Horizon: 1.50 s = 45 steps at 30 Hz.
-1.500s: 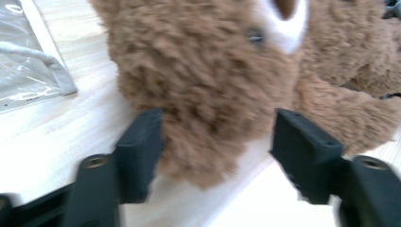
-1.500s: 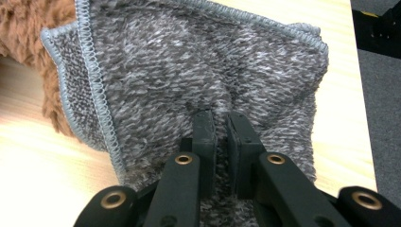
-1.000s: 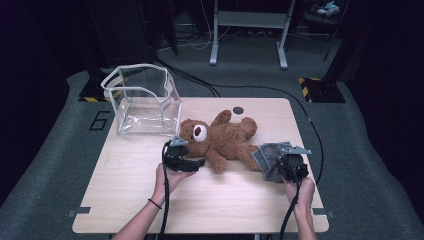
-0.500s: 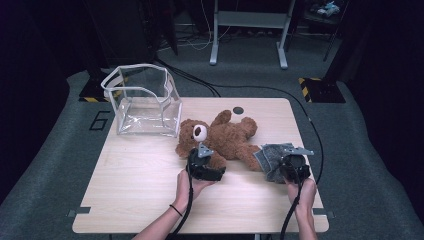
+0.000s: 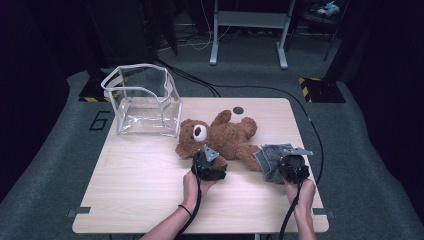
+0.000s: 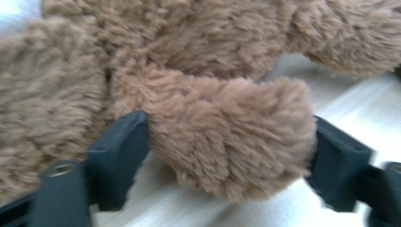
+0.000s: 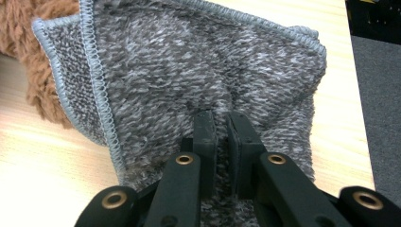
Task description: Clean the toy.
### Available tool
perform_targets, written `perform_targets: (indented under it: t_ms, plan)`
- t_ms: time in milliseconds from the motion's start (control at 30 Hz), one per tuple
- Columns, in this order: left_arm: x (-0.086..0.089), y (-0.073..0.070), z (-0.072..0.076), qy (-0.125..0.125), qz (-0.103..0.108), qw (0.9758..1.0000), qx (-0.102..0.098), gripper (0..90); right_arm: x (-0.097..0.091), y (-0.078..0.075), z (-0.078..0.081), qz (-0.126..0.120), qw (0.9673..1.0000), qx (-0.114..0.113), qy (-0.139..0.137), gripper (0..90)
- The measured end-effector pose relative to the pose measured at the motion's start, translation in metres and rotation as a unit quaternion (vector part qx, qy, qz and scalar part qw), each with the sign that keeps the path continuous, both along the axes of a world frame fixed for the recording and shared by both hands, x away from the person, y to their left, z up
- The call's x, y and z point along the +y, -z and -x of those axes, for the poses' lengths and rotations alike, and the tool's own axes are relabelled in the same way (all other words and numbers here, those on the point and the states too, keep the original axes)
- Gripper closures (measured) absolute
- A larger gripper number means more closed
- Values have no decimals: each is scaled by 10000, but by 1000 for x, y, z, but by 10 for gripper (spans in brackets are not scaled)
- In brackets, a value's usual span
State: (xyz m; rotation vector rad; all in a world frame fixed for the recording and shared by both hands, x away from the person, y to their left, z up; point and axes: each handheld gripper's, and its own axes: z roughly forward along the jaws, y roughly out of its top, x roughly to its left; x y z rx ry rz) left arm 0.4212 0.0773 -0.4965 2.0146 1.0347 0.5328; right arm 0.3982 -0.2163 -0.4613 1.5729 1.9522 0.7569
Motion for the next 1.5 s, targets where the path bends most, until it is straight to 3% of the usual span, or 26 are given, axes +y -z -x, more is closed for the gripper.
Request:
perform_targets:
  t_ms: [67, 167, 267, 367, 600, 700, 933, 1067, 1200, 1267, 1367, 1500]
  plan:
    - [1, -2, 1, 70, 27, 10000, -63, 368, -1, 0, 1, -4, 10000, -5, -8, 835]
    - [3, -4, 1, 172, 7, 9997, -171, 554, -2, 0, 1, -9, 10000, -24, 26, 835]
    - [7, -7, -1, 338, 14, 9991, -274, 667, -2, -1, 2, -23, 10000, -74, -18, 835]
    - [14, -12, -4, 527, 171, 9979, -322, 728, 0, -5, 4, -83, 9999, -141, -40, 837]
    - [26, -28, -12, 825, 191, 9955, -428, 750, 14, -25, 10, -169, 9985, -425, -285, 839]
    - [30, -36, -17, 955, 225, 9944, -382, 750, 25, -35, 9, -177, 9974, -565, -417, 839]
    - [32, -45, -27, 1042, 328, 9936, -305, 748, 74, -56, -6, -194, 9917, -861, -933, 840]
    - [33, -48, -30, 1110, 378, 9929, -205, 746, 118, -50, -28, 52, 9878, -847, -1306, 840]
    - [35, -49, -31, 1213, 349, 9918, -191, 746, 150, -34, -47, 229, 9861, -750, -1463, 840]
    - [36, -50, -32, 1274, 298, 9912, -193, 746, 157, -27, -53, 203, 9870, -619, -1469, 840]
    - [38, -51, -34, 1302, 317, 9909, -149, 746, 160, -21, -56, 227, 9869, -607, -1478, 842]
    - [38, -52, -34, 1345, 318, 9903, -124, 746, 156, -20, -56, 252, 9892, -577, -1322, 844]
